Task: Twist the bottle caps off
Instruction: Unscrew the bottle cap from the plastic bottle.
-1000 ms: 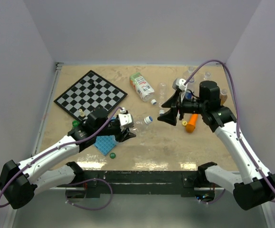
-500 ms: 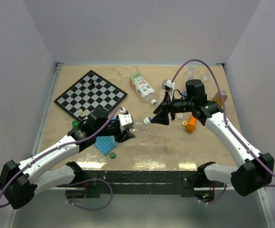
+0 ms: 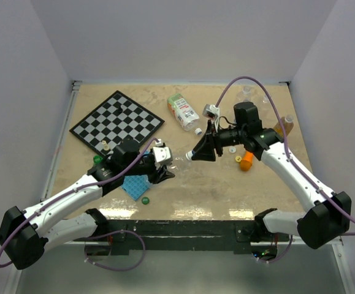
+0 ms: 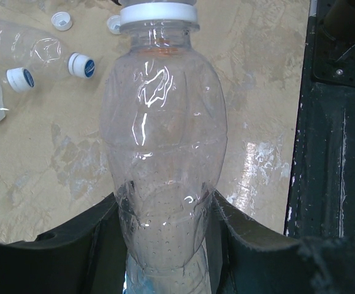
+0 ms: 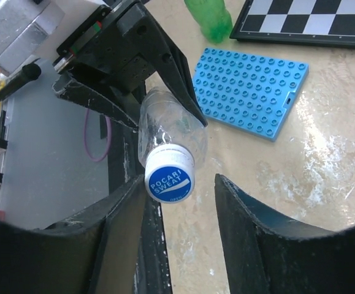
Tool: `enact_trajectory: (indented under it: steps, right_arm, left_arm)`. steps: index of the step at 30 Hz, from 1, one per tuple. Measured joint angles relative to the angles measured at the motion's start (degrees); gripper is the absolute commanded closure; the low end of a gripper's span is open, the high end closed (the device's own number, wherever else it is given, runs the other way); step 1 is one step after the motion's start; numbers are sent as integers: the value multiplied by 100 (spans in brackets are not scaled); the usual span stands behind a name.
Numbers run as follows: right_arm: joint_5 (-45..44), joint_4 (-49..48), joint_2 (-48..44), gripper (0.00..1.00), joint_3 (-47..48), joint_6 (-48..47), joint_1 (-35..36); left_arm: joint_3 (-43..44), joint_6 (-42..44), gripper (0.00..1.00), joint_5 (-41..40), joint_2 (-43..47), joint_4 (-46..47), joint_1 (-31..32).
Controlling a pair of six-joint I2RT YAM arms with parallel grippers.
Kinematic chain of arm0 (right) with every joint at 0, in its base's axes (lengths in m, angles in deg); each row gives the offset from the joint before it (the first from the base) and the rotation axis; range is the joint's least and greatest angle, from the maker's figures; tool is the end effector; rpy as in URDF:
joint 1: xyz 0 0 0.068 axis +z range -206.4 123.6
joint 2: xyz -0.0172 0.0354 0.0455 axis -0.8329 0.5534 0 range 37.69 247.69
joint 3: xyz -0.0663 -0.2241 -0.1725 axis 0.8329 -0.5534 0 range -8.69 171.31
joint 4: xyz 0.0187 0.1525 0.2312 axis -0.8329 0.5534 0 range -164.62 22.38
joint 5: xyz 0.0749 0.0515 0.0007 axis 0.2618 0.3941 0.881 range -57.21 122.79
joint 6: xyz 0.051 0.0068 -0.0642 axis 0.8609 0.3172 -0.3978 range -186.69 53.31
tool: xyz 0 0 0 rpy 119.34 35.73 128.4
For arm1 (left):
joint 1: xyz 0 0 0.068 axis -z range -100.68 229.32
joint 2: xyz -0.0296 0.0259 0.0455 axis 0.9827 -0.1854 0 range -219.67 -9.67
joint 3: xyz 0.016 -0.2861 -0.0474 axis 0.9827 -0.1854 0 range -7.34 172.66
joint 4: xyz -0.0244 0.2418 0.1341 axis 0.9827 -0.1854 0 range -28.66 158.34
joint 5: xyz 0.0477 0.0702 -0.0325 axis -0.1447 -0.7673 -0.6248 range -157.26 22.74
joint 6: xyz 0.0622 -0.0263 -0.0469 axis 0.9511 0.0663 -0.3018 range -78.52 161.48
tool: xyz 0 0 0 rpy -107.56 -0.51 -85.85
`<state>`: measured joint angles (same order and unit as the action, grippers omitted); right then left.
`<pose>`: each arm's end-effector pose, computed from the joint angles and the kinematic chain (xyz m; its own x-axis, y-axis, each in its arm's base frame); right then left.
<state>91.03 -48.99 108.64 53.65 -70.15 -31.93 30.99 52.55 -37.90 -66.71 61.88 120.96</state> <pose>0.2372 0.1749 0.3376 -0.4593 -0.2441 -0.8541 -0.8872 0.1734 0.4276 0.1691 -0.1972 0.2650 -0.1371 0.3458 -0.9282 0.9549 0.2954 -0.0310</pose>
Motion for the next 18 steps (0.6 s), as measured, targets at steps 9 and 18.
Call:
enact_trajectory:
  steps: [9, 18]
  right_arm:
    - [39, 109, 212, 100, 190, -190, 105]
    - [131, 1617, 258, 100, 809, -2715, 153]
  left_arm:
    - [0, -15, 98, -136, 0, -44, -13]
    - [0, 9, 98, -7, 0, 70, 37]
